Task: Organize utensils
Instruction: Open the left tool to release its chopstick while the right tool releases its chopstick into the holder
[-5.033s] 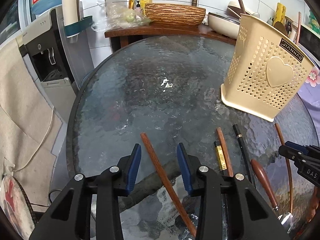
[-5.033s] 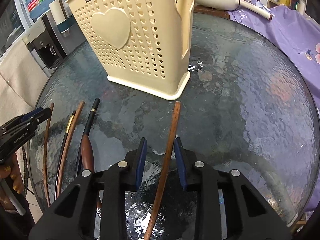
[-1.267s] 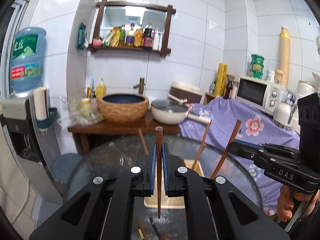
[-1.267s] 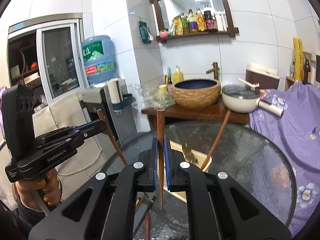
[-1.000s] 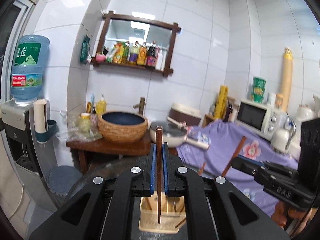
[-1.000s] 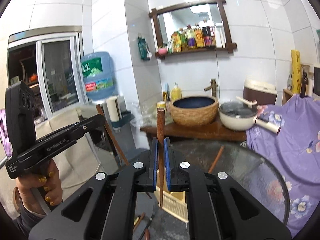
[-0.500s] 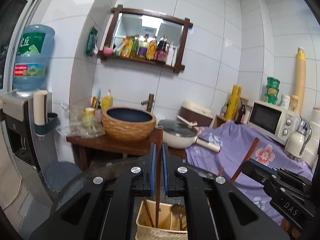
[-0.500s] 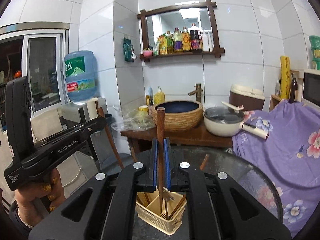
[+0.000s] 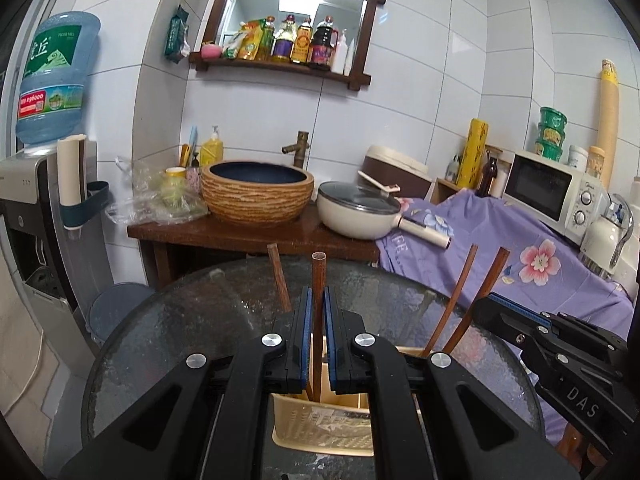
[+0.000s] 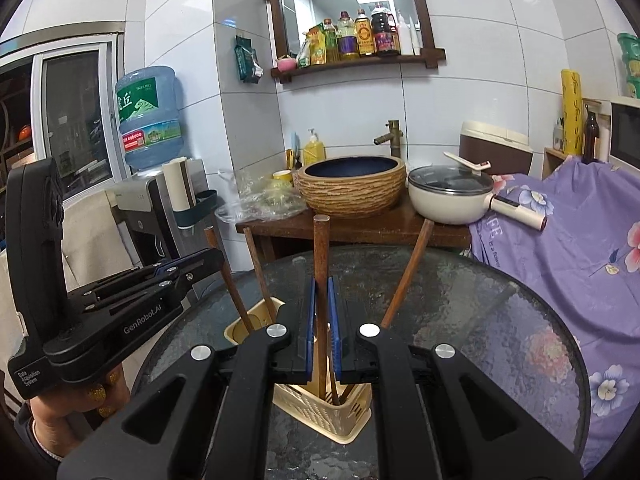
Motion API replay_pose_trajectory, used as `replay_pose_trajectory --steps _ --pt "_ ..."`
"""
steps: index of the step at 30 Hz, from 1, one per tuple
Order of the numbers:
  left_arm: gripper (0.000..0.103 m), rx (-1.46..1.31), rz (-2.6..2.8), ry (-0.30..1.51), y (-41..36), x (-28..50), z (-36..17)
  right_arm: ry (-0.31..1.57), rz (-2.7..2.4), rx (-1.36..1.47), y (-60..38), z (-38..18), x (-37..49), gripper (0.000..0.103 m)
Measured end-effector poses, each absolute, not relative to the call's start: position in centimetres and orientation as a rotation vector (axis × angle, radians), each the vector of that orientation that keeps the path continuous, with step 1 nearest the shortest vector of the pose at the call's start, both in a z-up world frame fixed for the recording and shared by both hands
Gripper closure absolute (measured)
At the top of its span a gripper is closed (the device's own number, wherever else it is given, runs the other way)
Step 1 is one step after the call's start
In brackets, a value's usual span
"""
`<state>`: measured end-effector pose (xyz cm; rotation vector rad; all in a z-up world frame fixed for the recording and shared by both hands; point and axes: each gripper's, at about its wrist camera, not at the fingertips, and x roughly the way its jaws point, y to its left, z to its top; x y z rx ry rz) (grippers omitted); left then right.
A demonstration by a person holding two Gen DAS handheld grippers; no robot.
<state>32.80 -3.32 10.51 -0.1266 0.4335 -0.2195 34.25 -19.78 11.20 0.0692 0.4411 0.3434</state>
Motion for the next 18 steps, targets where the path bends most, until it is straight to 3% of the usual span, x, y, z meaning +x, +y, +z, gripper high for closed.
replay_pose_trajectory --steps 8,10,11,12,18 --pt "0.096 -0.122 -0.232 0.483 -3.5 33.1 8.6 0.45 0.327 0.088 -20.5 9.8 34.4 0.094" --pt "0.085 -0.118 -0.231 0.481 -3.4 32.9 8.5 0.44 0.321 0.097 -20.8 9.7 33.9 0.082" --pt "0.079 -0.121 -0.234 0.48 -3.4 32.8 8.5 0.432 0.322 0.106 -21.0 9.5 33.4 0.063" --pt "0.069 -0.133 -0.239 0.478 -3.1 32.5 8.4 0.421 0.319 0.115 -21.2 9.3 32.9 0.051" --pt "0.045 -0.149 -0.224 0.493 -1.5 30.3 7.2 0.531 0.341 0.099 -20.7 6.3 30.8 0.051"
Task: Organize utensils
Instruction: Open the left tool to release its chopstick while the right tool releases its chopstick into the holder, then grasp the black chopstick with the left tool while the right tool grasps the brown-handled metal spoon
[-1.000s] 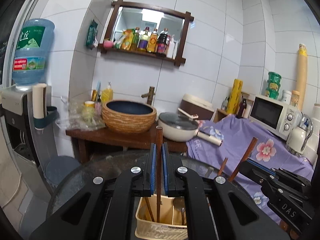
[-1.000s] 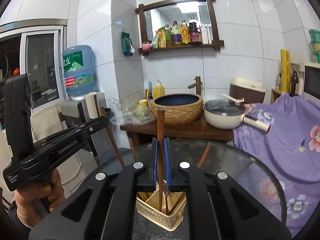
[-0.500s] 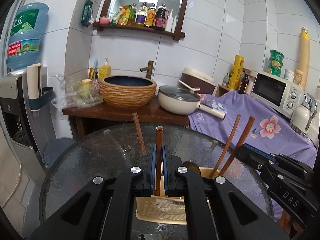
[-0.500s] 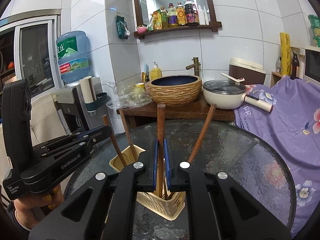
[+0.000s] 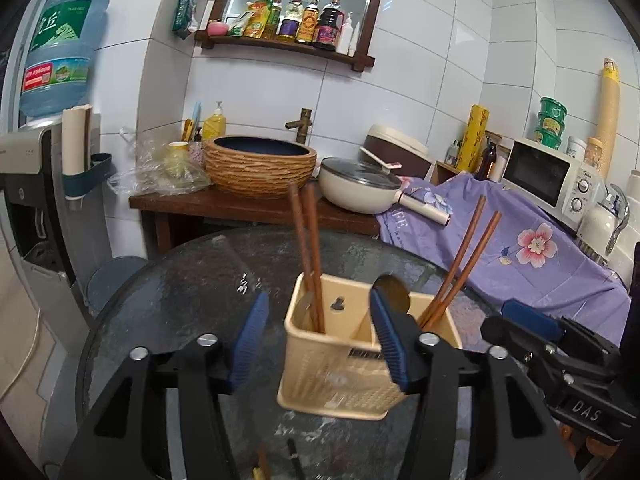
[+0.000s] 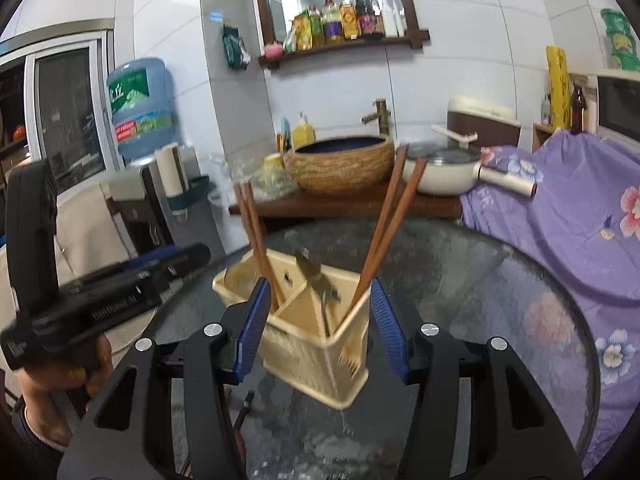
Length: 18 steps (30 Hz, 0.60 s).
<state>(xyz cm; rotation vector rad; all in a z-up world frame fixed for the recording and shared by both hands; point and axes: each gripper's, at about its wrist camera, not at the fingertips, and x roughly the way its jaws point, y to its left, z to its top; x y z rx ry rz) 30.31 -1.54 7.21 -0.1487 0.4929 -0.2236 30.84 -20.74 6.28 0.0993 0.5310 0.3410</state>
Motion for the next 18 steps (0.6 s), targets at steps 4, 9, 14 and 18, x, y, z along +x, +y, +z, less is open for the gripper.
replay_pose_trajectory --steps 4,9,14,18 --pt "0.039 -0.124 -0.181 0.546 -0.2 28.7 5.1 0.636 0.361 0.053 -19.4 3.1 29.7 0.051" --pt "0.038 -0.109 -0.139 0.677 1.5 27.1 0.8 0.765 0.406 0.029 -17.7 -1.1 28.3 0.052" --pt "0.038 -0.113 -0.115 0.773 2.8 26.2 -2.6 0.85 0.448 0.021 -16.1 -4.1 27.1 0.053" --pt "0.038 -0.119 -0.104 0.816 3.5 25.6 -4.2 0.904 0.477 0.001 -14.6 -6.0 26.4 0.057"
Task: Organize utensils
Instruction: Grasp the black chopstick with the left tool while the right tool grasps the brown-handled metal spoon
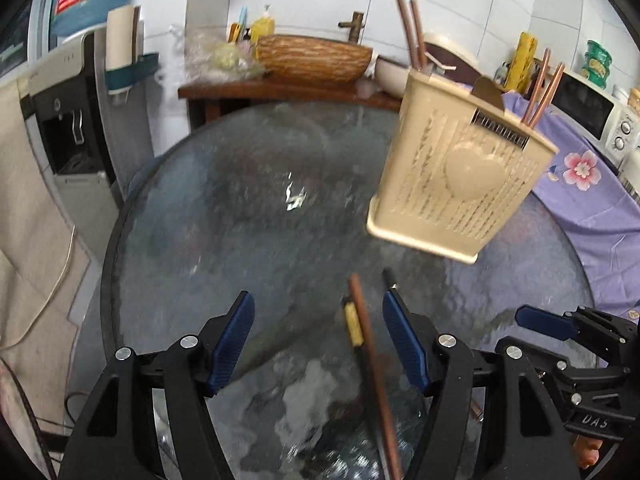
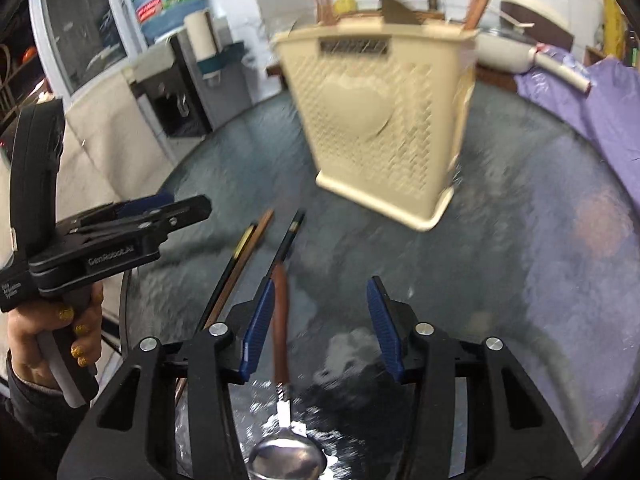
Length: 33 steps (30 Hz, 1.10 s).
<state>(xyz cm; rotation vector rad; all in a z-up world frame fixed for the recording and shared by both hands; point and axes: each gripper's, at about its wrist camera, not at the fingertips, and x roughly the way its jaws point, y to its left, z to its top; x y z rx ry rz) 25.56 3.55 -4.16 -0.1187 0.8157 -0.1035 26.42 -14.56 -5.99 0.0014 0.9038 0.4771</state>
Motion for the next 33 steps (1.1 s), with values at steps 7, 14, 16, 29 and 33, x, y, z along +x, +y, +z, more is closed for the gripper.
replay_pose_trajectory --steps 7,14,16,29,33 --pt "0.043 -0.107 -0.108 0.866 3.7 24.9 -6.0 0.965 0.505 -0.05 -12.2 -7.9 26.0 0.065" --pt "0.049 -0.097 -0.117 0.875 3.4 24.7 -6.4 0.993 0.513 -0.089 -11.0 -8.7 26.1 0.07" --pt "0.05 -0.091 -0.126 0.872 3.0 24.7 -6.3 0.997 0.512 -0.102 -10.6 -8.9 26.2 0.072" --pt "0.055 -0.068 -0.141 0.877 2.0 25.3 -6.2 0.995 0.519 -0.137 -9.8 -9.1 27.7 0.084" --pt "0.057 -0.058 -0.158 0.873 1.4 25.4 -5.9 0.987 0.521 -0.153 -9.5 -9.2 27.8 0.088"
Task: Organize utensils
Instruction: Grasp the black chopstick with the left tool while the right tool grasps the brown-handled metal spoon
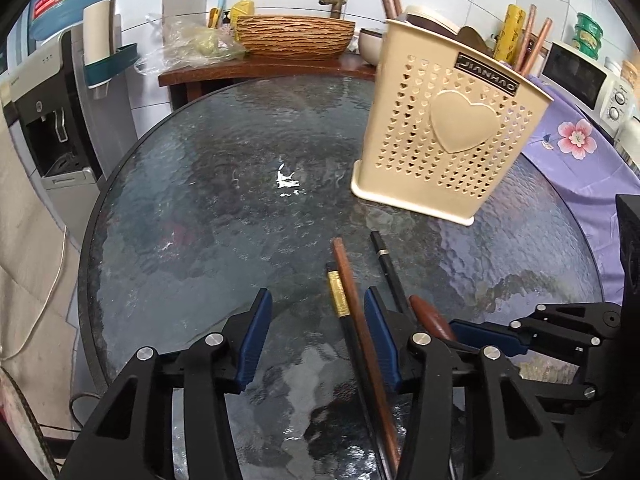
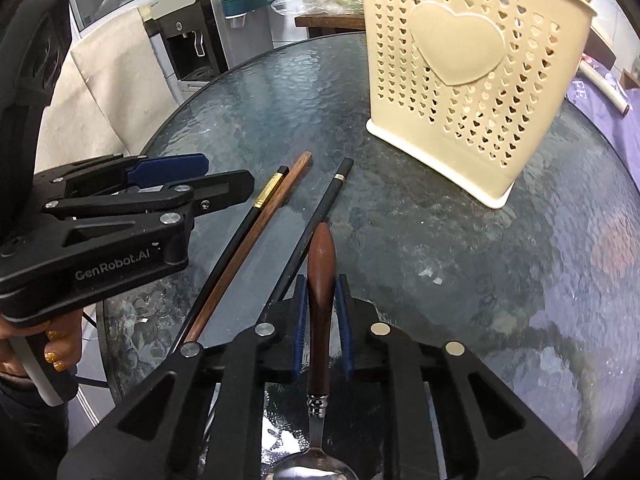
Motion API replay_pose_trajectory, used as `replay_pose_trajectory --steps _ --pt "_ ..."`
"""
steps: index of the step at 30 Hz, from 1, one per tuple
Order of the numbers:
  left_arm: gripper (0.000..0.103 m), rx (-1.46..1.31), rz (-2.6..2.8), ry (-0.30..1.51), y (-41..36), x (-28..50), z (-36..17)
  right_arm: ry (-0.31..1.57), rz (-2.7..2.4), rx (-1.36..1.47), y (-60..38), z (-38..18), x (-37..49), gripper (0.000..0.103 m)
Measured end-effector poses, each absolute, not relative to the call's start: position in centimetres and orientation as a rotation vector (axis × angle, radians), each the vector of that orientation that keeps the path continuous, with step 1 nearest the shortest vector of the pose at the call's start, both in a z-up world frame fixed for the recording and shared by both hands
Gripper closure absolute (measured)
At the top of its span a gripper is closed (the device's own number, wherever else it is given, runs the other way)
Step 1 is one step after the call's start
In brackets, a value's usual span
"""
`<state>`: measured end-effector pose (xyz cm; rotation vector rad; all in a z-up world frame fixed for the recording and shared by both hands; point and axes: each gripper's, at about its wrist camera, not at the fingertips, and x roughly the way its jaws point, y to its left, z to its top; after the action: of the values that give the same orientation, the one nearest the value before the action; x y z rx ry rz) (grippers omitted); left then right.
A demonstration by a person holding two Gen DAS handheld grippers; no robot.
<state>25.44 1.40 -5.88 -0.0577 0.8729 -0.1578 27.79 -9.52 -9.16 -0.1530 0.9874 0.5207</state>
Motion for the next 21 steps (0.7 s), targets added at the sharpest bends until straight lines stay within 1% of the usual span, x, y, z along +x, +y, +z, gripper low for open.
replay_pose_trajectory --steps 3,11,15,19,21 --pt "0.057 -0.049 -0.169 0.872 0.9 25.5 -5.8 0.988 0.525 -0.139 -9.7 -9.2 27.9 0.088" --pt "0.065 -0.017 -0.221 0.873 -1.2 26.1 -5.4 0.984 0.467 -0.083 -12.5 -8.8 27.9 0.088" --pt "0.07 0.007 -0.258 0.884 -2.5 26.4 -5.5 0.982 0.433 -0.045 -14.1 -8.5 28.1 0.088" --pt "0.078 0.028 -0.29 0.903 -3.8 26.9 -5.8 0.979 0.41 -0.015 -15.5 -8.3 28.1 0.088" --pt "0.079 0.046 -0.289 0.914 -4.3 27.2 -6.2 0.974 0.402 -0.005 -16.0 -8.2 28.0 0.088"
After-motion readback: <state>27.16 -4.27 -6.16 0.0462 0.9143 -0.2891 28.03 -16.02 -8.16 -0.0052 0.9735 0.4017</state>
